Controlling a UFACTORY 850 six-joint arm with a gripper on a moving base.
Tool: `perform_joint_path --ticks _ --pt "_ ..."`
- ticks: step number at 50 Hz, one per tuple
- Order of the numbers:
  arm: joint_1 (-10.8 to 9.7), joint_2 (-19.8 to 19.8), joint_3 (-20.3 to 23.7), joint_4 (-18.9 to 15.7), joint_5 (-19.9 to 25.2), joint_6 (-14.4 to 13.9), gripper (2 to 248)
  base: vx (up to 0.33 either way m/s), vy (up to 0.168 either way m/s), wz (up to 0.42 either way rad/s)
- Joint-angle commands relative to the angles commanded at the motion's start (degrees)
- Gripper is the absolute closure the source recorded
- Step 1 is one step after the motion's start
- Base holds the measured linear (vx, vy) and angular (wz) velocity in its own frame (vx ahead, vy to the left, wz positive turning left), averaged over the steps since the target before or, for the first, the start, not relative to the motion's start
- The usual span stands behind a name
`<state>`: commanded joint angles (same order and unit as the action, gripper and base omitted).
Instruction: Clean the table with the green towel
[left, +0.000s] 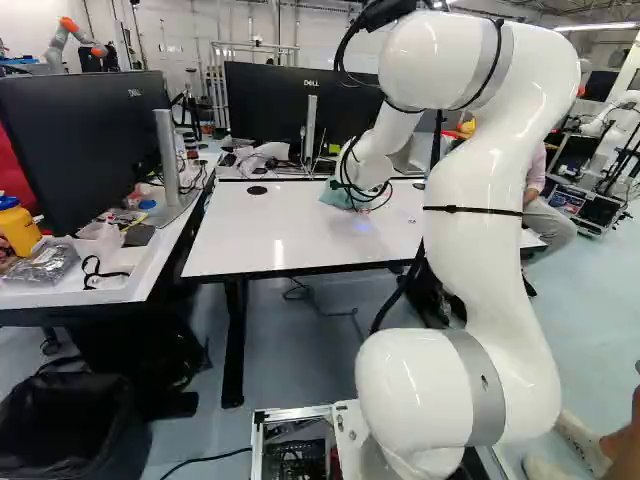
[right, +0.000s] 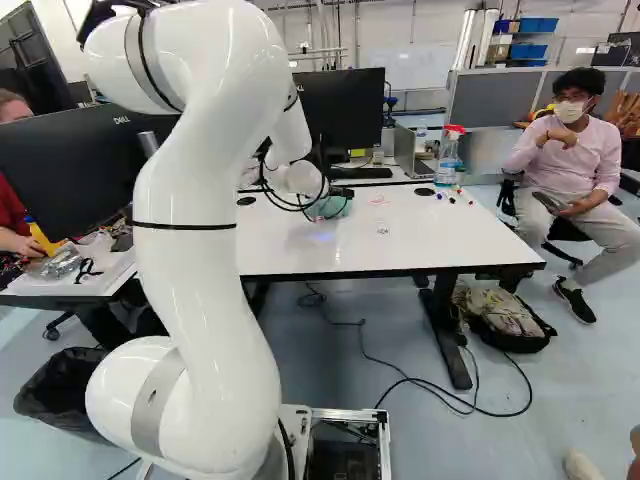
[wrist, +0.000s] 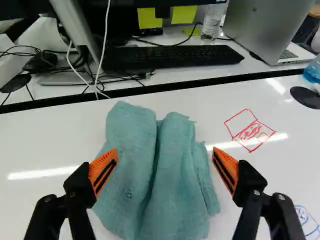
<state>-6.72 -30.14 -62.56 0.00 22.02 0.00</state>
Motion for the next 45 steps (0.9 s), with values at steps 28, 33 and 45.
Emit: perform_joint_path --ticks 28,33,45 --pt "0.29 -1.10 -1.47 0.06 -4.50 0.00 3 0.000 0.000 0.000" --pt "0.29 -1.10 -1.47 0.06 -4.50 0.00 14 0.000 0.000 0.000" --pt "0.29 -1.10 -1.47 0.06 -4.50 0.00 89 0.000 0.000 0.000"
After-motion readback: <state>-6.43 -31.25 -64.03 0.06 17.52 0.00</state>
